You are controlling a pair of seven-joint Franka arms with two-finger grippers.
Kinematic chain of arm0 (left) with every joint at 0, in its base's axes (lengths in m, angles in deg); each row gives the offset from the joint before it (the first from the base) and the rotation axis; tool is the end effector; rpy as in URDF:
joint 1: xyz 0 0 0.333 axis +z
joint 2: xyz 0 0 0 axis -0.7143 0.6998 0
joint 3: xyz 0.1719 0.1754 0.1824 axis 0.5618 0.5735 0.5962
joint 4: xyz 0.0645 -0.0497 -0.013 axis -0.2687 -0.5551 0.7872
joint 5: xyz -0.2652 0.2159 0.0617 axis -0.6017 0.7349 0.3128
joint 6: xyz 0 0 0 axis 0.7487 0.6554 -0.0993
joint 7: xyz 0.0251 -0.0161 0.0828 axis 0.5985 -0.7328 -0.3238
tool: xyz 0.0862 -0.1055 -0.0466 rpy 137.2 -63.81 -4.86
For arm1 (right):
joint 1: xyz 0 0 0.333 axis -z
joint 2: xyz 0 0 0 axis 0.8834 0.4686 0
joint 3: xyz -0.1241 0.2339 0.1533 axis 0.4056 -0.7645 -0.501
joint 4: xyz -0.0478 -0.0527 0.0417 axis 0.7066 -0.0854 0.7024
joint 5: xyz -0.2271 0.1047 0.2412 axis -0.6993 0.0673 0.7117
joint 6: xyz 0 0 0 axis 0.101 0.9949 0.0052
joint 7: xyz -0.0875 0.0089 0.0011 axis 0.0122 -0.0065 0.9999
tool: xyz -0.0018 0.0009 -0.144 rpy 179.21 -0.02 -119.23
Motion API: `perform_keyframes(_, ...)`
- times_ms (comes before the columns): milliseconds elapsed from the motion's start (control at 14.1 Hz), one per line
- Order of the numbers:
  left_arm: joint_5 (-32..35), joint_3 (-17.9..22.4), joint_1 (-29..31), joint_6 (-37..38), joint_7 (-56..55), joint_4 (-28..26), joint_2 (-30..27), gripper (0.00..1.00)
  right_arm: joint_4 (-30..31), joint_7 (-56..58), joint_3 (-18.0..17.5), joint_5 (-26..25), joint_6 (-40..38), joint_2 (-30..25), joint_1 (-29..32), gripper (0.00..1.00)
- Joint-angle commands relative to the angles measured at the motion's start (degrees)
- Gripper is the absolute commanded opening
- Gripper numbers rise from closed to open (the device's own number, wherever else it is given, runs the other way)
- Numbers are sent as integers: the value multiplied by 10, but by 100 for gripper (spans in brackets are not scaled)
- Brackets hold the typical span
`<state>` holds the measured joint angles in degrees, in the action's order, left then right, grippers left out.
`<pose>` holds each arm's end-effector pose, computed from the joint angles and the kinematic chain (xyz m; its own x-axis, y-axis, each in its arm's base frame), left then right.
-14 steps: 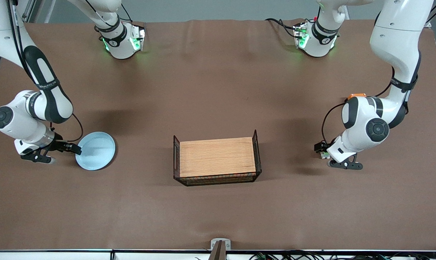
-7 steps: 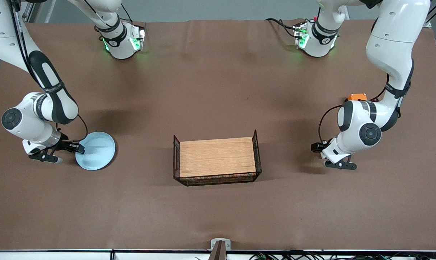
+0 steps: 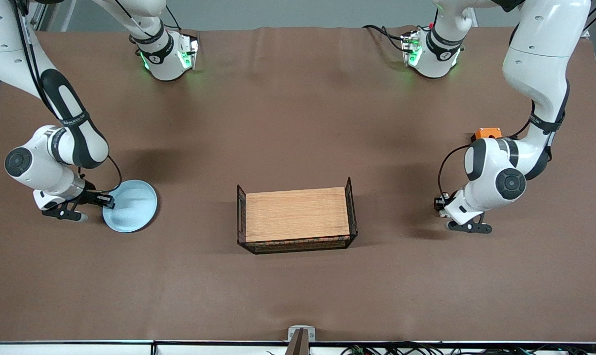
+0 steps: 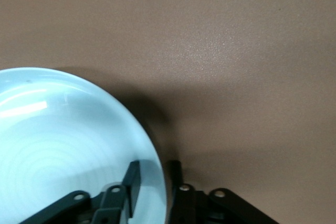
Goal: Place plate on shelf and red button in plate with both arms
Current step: 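Grasp the plate rim with the right gripper while the left gripper grasps the switch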
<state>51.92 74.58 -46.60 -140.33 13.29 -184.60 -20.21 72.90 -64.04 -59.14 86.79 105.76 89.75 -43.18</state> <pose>0.5802 -0.0504 0.1731 0.9907 -0.1200 -0.0639 -0.1189 -0.9927 0.0198 0.5456 -0.1350 0.1712 0.9843 -0.1716 0.0414 -0.1711 -0.9851 -0.0168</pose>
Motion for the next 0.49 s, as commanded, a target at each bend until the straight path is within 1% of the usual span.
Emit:
perform_keyframes(0, 10, 0, 1, 14, 0, -1, -25, 0, 11, -9, -1, -2, 7, -6, 1, 13)
perform_keyframes(71, 9, 2, 2, 31, 0, 4, -36, 0, 11, -9, -1, -3, 7, -6, 1, 9)
perform_keyframes(212, 9, 1, 14, 83, 0, 31, -51, 0, 11, -9, -1, -2, 7, -6, -5, 4)
perform_keyframes(283, 5, 1, 15, 115, -5, 45, -61, 0, 10, -10, -1, -2, 7, -6, -7, 3)
perform_keyframes(424, 1, 1, 16, 166, -77, 74, -77, 0, 9, -9, -1, -2, 5, -6, -9, 3)
